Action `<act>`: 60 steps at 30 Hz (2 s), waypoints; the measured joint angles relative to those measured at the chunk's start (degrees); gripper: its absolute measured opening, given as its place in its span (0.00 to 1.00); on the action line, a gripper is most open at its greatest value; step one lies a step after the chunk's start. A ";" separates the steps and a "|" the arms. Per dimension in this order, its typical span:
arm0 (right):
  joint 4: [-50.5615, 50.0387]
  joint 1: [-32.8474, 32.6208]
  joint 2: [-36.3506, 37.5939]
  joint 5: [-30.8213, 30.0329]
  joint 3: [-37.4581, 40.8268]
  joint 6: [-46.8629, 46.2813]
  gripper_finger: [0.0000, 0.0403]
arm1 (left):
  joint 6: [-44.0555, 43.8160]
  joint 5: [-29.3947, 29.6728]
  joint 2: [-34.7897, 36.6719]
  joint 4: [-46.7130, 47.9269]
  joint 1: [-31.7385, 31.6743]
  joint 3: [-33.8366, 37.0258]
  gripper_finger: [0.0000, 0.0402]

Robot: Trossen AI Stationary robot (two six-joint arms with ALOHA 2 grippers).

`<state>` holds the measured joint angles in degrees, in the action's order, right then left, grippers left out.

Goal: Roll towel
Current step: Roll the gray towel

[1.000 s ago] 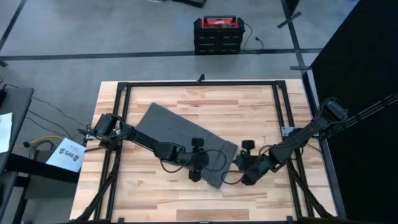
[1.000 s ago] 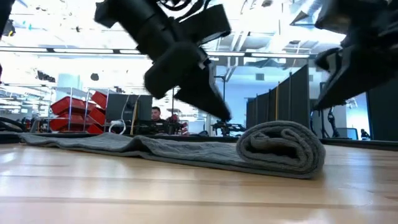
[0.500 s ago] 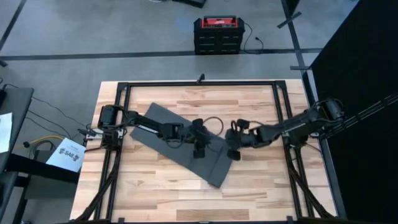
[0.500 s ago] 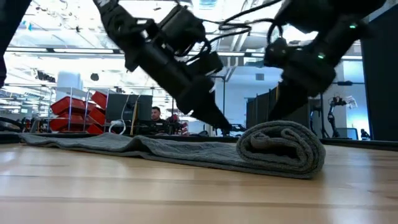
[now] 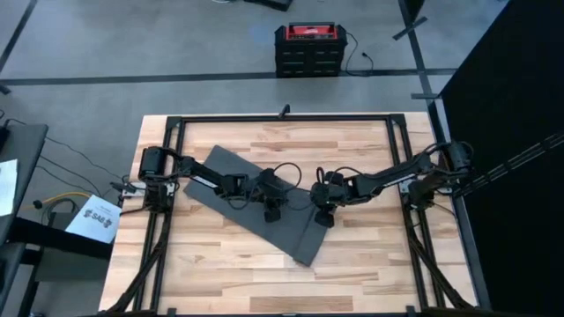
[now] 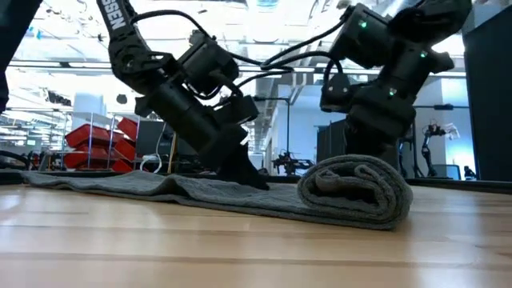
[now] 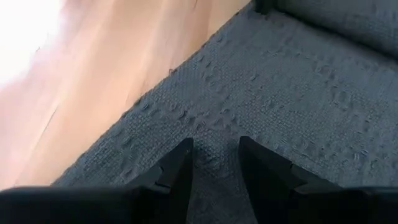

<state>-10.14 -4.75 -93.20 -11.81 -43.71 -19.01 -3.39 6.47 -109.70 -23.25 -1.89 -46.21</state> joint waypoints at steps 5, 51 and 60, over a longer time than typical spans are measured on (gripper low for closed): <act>-1.97 0.08 0.26 -0.05 -0.17 -1.45 0.00 | -1.92 0.23 0.18 -3.75 -0.02 3.73 0.29; -16.21 -42.06 8.75 -23.25 4.62 -43.95 0.05 | 18.55 -6.67 -6.02 10.93 6.41 -23.54 0.29; -14.91 -43.37 -1.57 -24.28 4.59 -49.98 0.33 | 20.77 -12.65 -9.47 10.13 6.39 -27.98 0.29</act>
<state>-25.05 -48.12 -94.77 -36.10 -39.12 -68.99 17.38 -6.18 -119.17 -13.12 4.50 -74.19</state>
